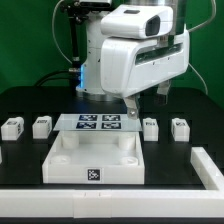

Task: Assemble one leg

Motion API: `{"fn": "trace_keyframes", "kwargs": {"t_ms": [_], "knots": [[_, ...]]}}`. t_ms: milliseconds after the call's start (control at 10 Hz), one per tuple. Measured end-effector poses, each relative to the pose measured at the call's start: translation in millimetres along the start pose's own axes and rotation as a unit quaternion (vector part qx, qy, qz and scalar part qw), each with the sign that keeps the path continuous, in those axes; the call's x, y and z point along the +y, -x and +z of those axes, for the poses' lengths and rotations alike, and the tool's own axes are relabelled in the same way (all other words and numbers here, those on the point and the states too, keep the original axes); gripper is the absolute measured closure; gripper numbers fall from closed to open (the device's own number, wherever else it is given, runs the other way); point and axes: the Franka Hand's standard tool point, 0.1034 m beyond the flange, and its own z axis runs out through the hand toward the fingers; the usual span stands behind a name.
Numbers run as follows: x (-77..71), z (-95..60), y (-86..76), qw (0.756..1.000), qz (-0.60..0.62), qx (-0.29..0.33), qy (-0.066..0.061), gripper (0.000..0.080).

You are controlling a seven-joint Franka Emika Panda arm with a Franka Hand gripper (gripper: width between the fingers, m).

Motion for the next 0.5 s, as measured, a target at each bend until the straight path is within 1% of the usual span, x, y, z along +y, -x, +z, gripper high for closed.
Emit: {"fn": "trace_keyframes", "kwargs": {"t_ms": [500], "knots": [[0.0, 0.0, 0.0, 1.000, 0.000, 0.000, 0.000, 0.0150]]}}
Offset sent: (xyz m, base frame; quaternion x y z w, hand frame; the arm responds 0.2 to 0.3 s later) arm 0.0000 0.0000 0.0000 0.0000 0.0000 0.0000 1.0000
